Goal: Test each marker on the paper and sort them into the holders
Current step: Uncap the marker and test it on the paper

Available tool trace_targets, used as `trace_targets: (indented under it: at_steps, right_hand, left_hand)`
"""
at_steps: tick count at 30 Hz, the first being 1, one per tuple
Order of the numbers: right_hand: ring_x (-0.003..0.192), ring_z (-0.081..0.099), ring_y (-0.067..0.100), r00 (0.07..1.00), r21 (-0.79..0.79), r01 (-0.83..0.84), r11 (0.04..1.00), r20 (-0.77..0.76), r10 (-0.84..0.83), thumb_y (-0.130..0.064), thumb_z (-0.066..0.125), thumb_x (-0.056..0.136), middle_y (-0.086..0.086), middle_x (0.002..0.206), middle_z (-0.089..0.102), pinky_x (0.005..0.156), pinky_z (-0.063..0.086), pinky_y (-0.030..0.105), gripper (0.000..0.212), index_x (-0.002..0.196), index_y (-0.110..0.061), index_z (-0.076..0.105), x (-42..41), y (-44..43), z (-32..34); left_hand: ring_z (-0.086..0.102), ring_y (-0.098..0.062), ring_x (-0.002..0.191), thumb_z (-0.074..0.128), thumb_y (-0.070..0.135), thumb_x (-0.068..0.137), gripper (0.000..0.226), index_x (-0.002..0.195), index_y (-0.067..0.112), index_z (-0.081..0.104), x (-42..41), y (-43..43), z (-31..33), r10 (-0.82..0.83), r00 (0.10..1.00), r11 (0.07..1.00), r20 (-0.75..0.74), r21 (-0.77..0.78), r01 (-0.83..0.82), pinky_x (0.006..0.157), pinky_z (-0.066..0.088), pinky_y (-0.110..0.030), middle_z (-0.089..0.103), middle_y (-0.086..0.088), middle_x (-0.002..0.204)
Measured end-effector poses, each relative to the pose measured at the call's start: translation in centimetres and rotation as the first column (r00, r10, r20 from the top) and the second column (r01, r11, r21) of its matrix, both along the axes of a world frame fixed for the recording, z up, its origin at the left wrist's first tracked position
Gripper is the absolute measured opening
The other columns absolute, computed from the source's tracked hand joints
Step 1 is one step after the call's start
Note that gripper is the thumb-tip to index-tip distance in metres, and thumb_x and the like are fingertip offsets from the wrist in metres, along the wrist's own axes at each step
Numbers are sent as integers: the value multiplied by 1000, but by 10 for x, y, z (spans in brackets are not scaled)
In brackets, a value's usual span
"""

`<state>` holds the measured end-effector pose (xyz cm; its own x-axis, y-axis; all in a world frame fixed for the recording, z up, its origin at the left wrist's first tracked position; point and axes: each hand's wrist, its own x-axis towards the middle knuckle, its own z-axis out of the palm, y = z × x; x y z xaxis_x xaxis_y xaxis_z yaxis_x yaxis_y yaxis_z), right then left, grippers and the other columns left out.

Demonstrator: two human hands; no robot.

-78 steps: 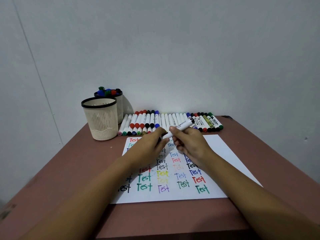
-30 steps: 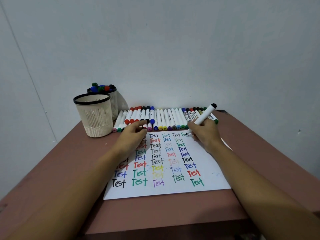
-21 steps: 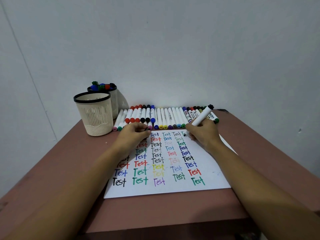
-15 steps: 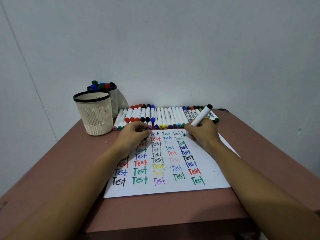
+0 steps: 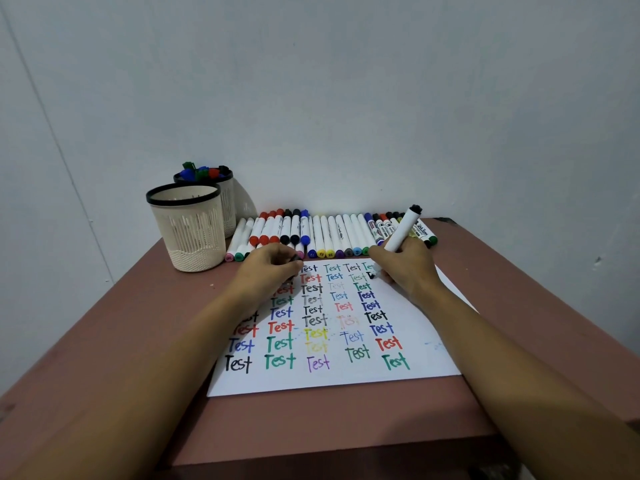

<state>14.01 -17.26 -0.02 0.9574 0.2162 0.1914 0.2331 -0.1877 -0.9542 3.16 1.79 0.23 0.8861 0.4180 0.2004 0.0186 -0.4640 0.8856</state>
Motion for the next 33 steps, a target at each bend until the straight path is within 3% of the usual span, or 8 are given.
trace_targets:
  at_steps: [6, 11, 15, 28, 33]
  right_hand:
    - [51, 49, 19, 998, 103, 60, 993, -16, -58, -9, 63, 78, 7, 59, 54, 60, 46, 35, 12, 70, -3, 56, 2, 0, 0]
    - [60, 56, 17, 998, 12, 51, 999, 22, -51, -13, 65, 78, 5, 64, 58, 63, 49, 33, 12, 69, -8, 58, -2, 0, -1]
    - [55, 55, 15, 999, 0, 45, 999, 29, -45, -12, 64, 78, 5, 60, 58, 63, 48, 32, 11, 69, -7, 58, -2, -1, 1]
    - [63, 57, 17, 996, 0, 86, 996, 40, -86, -14, 65, 78, 6, 67, 59, 66, 49, 32, 10, 73, -8, 59, -4, -2, 3]
    - [60, 52, 13, 995, -5, 89, 996, 54, -88, -14, 64, 81, 3, 67, 55, 57, 44, 25, 12, 76, -8, 57, -7, -1, 4]
  left_hand:
    - [60, -13, 93, 63, 19, 88, 24, 110, 14, 61, 1, 0, 0, -4, 1000, 1000, -3, 16, 4, 77, 48, -18, 64, -3, 103]
    - [59, -10, 92, 63, 20, 87, 17, 104, 19, 61, 1, 0, 0, -18, 1000, 1000, -3, 16, 18, 75, 47, -18, 63, 0, 101]
    - [59, -14, 95, 63, 20, 87, 13, 101, 20, 62, 0, 0, 0, -20, 1000, 999, -1, 26, 20, 84, 48, -25, 64, 0, 100]
    - [59, -12, 95, 61, 22, 88, 18, 106, 19, 61, 0, 0, 1, -25, 1000, 998, -14, 59, 26, 81, 48, -22, 63, 1, 102]
    - [59, -12, 94, 62, 21, 88, 19, 107, 18, 62, 1, 1, 0, -30, 1000, 998, -5, 53, 30, 78, 47, -20, 63, 0, 101]
